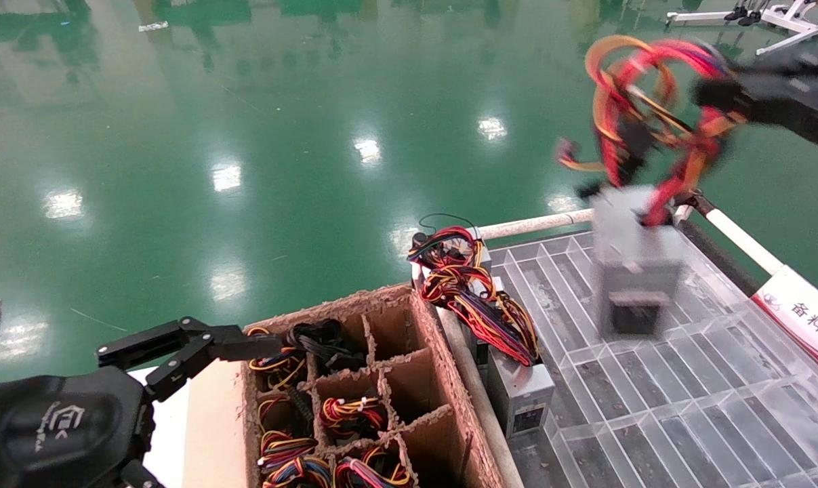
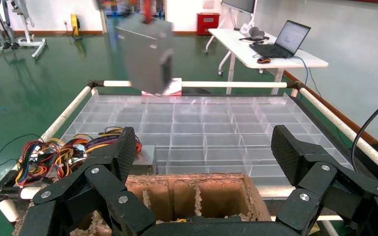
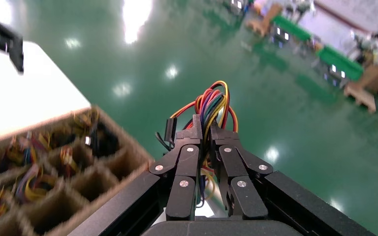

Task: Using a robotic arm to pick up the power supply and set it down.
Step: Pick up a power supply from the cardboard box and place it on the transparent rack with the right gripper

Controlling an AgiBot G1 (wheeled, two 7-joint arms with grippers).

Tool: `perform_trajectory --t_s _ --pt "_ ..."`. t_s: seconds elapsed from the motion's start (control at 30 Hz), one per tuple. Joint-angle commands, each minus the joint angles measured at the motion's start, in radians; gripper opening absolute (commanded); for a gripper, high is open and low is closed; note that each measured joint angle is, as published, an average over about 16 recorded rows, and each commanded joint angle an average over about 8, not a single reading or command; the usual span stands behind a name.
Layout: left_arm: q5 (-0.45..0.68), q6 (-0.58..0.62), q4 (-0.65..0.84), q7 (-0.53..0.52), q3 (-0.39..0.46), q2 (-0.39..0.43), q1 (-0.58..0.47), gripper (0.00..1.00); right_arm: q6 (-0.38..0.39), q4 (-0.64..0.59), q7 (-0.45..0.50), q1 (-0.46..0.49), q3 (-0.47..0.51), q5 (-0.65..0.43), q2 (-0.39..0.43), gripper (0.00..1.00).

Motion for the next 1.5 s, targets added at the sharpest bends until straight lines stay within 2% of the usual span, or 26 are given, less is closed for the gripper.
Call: perform_trajectory --t_s 0.03,0.3,0.6,0.93,1.5 --pt "0.0 0.0 0.0 0.0 0.0 0.0 0.0 1.0 -0.035 -0.002 0.006 0.002 0.007 0.007 0.046 0.0" --pt "0.0 0.0 0.0 0.0 0.0 0.0 0.0 1.0 -0.099 -0.038 -0.024 -0.091 0.002 0.057 0.123 0.0" --pt "0.0 0.0 0.0 0.0 0.0 0.0 0.0 1.0 -0.097 -0.076 -0.105 -0.248 -0.022 0.111 0.134 0.0" --pt "0.0 0.0 0.0 0.0 0.0 0.0 0.0 1.0 -0.067 -0.059 -0.144 -0.333 -0.06 0.107 0.072 0.0" --pt "0.0 0.0 0.0 0.0 0.0 0.0 0.0 1.0 -0.054 -0.078 -0.139 -0.322 -0.138 0.033 -0.09 0.0"
